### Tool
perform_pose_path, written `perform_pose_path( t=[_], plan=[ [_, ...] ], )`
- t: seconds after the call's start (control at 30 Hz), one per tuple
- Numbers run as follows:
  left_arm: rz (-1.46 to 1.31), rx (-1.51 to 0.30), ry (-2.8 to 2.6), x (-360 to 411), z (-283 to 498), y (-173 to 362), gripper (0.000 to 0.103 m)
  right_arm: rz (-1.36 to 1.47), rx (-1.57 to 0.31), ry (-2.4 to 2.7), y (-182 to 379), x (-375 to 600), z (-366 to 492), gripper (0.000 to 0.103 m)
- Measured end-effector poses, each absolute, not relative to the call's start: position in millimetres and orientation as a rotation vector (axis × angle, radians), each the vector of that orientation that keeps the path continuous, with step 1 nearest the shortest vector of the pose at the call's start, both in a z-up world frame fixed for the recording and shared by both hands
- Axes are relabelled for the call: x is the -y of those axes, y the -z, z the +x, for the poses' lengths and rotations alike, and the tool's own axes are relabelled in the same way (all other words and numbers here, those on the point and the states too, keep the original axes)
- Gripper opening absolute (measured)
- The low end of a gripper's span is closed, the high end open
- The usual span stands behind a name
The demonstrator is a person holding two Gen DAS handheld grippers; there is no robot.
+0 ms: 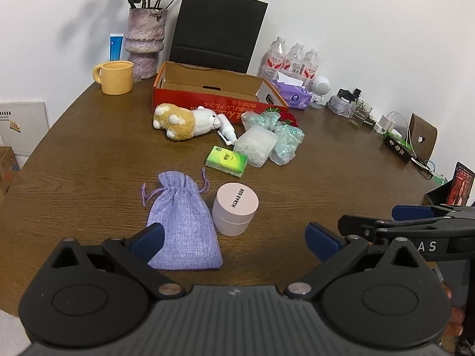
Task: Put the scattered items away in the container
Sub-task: 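Move both tools toward the purple pouch and pink jar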
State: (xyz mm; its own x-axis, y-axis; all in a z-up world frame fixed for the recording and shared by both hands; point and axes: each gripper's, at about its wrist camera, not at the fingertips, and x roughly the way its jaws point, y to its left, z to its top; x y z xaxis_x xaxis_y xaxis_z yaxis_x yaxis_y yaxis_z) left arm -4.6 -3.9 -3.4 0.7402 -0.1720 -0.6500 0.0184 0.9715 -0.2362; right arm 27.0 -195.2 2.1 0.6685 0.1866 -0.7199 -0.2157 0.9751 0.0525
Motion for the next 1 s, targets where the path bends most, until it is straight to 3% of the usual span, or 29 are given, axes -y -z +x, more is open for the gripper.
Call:
perform_pose_path(
  t=[1.0],
  plan=[
    [-0.249, -0.757, 0.14, 1.3, 2.3, 12.5, 0.103, -0.025, -0.819, -0.248, 2.3, 193.9, 32.5, 0.103]
  ],
)
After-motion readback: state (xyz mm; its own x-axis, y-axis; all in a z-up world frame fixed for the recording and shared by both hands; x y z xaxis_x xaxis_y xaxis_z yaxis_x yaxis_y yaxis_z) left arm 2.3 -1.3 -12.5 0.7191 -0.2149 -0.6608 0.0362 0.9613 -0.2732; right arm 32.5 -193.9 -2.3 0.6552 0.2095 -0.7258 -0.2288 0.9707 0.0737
